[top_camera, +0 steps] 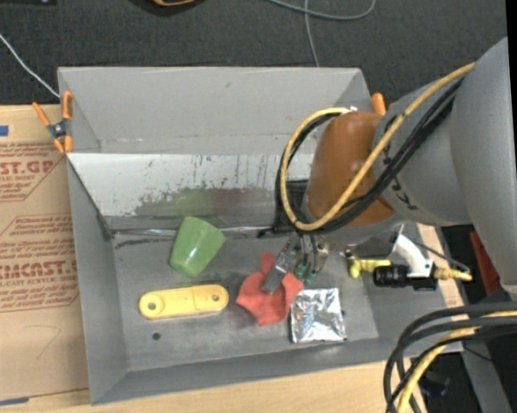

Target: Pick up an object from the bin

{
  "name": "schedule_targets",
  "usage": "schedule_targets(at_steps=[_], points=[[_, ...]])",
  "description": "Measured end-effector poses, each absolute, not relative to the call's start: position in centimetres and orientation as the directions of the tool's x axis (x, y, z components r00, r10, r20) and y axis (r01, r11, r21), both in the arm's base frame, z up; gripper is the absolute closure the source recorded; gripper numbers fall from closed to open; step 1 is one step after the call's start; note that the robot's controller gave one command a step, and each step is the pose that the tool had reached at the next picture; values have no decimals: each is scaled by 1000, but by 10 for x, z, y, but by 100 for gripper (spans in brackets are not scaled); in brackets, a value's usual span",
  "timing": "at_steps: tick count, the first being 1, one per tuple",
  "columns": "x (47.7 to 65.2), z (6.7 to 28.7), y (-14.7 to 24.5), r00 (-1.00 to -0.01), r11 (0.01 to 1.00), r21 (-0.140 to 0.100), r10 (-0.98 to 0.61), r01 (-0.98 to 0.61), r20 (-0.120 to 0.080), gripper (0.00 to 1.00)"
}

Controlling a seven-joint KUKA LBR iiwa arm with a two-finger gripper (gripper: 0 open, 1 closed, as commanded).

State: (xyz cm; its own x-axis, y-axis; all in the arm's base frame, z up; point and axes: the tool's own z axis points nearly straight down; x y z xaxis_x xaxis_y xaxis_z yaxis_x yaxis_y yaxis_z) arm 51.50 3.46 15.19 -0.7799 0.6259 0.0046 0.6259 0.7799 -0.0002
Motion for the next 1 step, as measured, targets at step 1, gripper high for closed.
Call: schedule_targets(at_steps=[1], points=[[515,156,35,-780,780,0,626,626,5,100]])
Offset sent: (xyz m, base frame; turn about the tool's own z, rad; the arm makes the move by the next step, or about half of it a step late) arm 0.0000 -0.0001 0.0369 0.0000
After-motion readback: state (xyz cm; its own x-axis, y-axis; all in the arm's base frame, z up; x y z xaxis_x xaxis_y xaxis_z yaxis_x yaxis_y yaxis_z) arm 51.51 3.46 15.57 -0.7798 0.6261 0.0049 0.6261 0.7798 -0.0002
